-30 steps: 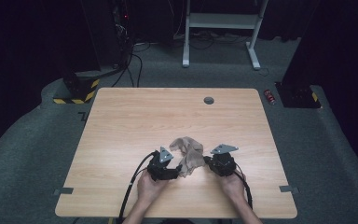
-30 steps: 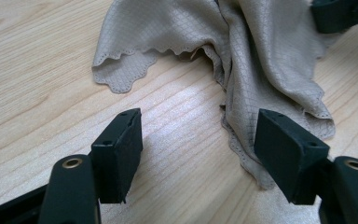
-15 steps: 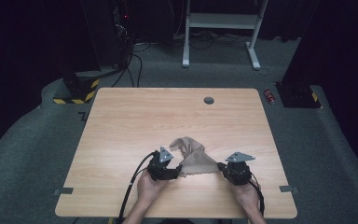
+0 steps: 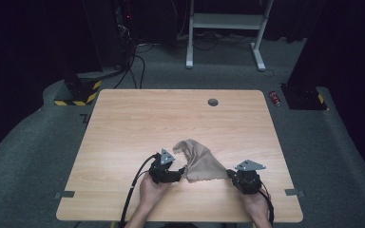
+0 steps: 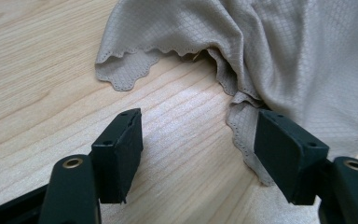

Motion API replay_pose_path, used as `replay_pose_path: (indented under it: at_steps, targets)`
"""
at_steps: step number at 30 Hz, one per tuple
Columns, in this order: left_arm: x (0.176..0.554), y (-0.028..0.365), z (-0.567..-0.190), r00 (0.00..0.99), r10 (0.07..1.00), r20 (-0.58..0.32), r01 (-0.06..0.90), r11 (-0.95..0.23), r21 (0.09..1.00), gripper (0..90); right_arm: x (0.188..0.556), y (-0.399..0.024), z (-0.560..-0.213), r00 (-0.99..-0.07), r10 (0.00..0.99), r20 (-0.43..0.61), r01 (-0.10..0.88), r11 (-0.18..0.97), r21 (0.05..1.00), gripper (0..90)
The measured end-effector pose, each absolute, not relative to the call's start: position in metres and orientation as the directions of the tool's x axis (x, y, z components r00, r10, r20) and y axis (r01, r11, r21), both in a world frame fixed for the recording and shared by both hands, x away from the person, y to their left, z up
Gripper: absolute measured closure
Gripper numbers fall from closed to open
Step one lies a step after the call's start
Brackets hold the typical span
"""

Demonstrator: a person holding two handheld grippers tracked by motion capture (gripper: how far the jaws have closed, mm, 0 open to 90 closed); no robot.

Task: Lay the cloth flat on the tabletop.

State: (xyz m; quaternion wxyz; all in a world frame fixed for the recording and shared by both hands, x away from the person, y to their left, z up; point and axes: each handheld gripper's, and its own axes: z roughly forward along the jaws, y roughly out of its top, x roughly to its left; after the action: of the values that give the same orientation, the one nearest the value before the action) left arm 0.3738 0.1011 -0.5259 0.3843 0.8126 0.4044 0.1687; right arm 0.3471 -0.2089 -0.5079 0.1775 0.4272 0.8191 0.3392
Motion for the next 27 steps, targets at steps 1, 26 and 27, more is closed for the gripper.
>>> replay_pose_path:
  at_steps: [1, 26, 27]
  targets:
    - [0.373, 0.100, -0.526, 0.615, 0.788, -0.021, 0.523, -0.388, 0.759, 33.2, 0.347, -0.209, -0.508, -0.570, 0.821, -0.004, 0.580, 0.406, 0.706, 88.6]
    - [0.371, 0.098, -0.526, 0.618, 0.786, 0.005, 0.508, -0.405, 0.760, 39.1, 0.352, -0.224, -0.506, -0.487, 0.874, -0.005, 0.601, 0.339, 0.723, 65.6]
    - [0.371, 0.098, -0.526, 0.618, 0.786, 0.008, 0.507, -0.406, 0.760, 39.1, 0.354, -0.221, -0.506, -0.492, 0.870, 0.003, 0.601, 0.337, 0.725, 64.9]
